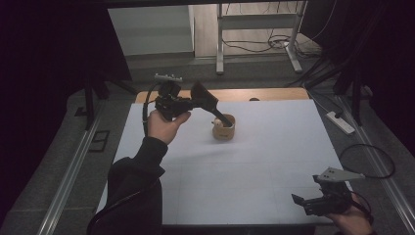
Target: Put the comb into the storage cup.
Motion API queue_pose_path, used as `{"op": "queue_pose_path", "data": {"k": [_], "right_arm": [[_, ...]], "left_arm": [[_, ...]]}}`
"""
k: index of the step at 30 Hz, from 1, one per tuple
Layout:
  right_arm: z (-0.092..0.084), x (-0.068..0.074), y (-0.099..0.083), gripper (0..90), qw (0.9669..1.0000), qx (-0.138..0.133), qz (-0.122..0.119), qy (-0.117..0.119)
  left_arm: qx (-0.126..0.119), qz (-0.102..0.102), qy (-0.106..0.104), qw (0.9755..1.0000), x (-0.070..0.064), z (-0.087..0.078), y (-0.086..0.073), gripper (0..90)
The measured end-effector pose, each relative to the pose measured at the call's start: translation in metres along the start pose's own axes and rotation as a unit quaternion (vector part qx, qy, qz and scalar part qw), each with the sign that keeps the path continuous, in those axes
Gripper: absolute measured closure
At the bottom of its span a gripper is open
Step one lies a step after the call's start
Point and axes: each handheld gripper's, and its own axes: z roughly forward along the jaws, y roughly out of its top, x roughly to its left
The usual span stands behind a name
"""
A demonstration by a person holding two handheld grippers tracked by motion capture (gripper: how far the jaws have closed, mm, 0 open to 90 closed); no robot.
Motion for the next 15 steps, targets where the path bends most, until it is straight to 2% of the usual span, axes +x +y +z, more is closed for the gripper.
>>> {"op": "queue_pose_path", "data": {"k": [9, 15], "right_arm": [[-0.008, -0.003, -0.01, 0.0, 0.9997, 0.012, 0.016, -0.011], [-0.013, -0.004, -0.013, 0.0, 0.9996, 0.008, 0.022, -0.016]], "left_arm": [[0.0, -0.003, 0.011, 0.9999, 0.005, 0.002, 0.008, 82.6], [0.002, -0.004, 0.019, 0.9998, 0.008, 0.004, 0.012, 82.6]]}}
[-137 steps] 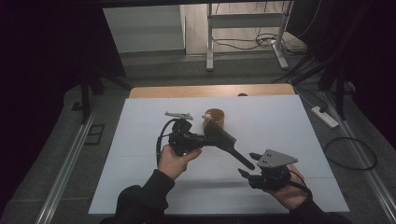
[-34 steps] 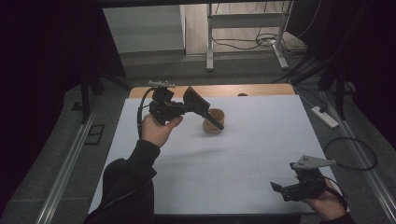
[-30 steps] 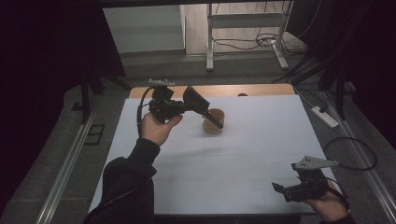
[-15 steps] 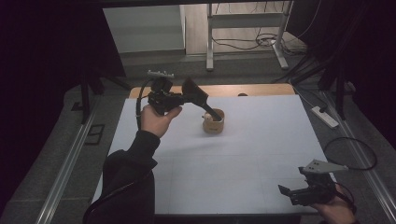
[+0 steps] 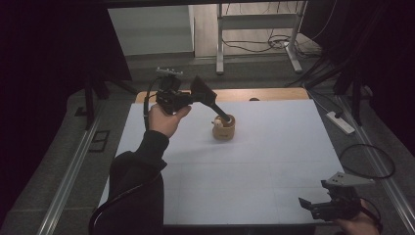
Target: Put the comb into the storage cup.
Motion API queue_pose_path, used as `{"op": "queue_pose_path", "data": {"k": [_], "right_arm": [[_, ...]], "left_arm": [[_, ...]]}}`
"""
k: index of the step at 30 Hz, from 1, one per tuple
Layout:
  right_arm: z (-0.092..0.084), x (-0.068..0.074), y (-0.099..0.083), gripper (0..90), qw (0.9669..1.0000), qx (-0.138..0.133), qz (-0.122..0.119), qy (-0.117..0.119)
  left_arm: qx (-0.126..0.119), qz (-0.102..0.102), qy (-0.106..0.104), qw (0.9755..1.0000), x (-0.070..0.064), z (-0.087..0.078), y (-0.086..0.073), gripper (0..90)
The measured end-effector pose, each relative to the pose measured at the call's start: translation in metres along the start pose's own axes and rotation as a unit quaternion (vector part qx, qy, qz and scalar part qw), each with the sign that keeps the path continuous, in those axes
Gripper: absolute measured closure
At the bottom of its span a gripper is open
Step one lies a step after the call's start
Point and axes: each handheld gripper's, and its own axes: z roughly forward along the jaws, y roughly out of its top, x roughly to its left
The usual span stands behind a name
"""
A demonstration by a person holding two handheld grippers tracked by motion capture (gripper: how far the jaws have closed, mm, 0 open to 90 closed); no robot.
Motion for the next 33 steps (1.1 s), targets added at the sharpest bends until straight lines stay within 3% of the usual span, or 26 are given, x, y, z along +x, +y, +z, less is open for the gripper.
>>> {"op": "queue_pose_path", "data": {"k": [33], "right_arm": [[-0.004, 0.0, -0.003, 0.0, 0.9999, -0.008, 0.005, -0.005]], "left_arm": [[0.015, -0.009, 0.029, 0.9994, 0.013, 0.023, 0.016, 82.7]]}}
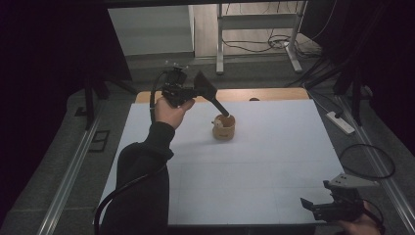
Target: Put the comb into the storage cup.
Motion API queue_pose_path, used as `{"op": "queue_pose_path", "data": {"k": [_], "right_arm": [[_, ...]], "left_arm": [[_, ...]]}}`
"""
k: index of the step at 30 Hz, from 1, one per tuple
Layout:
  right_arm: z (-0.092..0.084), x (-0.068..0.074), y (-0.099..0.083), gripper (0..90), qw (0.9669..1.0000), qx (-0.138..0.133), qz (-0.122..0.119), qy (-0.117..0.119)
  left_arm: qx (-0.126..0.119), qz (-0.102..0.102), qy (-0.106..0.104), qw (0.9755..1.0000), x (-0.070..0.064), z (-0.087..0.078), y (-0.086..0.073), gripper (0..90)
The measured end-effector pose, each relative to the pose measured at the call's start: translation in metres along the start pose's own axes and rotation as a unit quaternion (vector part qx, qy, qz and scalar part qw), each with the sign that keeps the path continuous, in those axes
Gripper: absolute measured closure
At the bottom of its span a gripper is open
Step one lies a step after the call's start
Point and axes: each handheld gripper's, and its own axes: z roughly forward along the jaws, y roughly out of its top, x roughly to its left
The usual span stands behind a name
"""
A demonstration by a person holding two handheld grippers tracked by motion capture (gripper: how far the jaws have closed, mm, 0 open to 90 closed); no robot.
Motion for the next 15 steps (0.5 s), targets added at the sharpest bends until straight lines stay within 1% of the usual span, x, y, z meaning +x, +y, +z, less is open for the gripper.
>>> {"op": "queue_pose_path", "data": {"k": [9, 15], "right_arm": [[0.0, 0.0, 0.0, 0.0, 1.0, 0.001, -0.001, 0.002], [0.0, 0.0, 0.0, 0.0, 1.0, 0.003, -0.002, 0.002]], "left_arm": [[0.01, 0.0, 0.004, 0.9999, 0.0, 0.009, 0.001, 82.6], [0.018, -0.002, 0.008, 0.9998, 0.002, 0.016, 0.0, 82.7]]}}
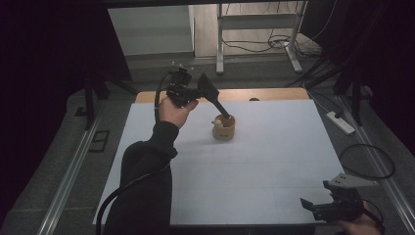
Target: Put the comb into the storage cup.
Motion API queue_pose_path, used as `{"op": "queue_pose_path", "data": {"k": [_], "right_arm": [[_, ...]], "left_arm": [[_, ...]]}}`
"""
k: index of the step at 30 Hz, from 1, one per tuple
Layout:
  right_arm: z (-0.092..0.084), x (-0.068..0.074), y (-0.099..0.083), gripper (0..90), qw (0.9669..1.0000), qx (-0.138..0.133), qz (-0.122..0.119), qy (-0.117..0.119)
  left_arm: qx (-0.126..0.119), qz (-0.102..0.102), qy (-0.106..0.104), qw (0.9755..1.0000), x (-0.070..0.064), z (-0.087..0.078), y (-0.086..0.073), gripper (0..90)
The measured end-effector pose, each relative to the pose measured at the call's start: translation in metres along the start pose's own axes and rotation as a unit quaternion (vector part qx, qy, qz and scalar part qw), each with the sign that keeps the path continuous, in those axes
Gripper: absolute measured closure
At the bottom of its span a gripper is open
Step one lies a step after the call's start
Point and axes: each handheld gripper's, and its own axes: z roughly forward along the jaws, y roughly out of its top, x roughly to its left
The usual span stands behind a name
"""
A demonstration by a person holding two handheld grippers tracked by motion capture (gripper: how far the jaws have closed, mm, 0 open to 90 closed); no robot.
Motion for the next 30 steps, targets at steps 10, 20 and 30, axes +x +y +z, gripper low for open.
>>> {"op": "queue_pose_path", "data": {"k": [10, 20, 30], "right_arm": [[0.0, 0.0, 0.0, 0.0, 1.0, 0.0, -0.001, 0.001], [0.0, 0.0, 0.0, 0.0, 1.0, -0.001, -0.002, 0.001], [0.0, 0.0, 0.0, 0.0, 1.0, -0.002, -0.003, 0.003]], "left_arm": [[0.01, -0.004, 0.004, 0.9999, 0.005, 0.013, -0.004, 82.6], [0.019, -0.013, 0.007, 0.9997, 0.011, 0.028, -0.009, 82.7], [0.023, -0.027, 0.003, 0.9994, 0.016, 0.041, -0.015, 82.6]]}}
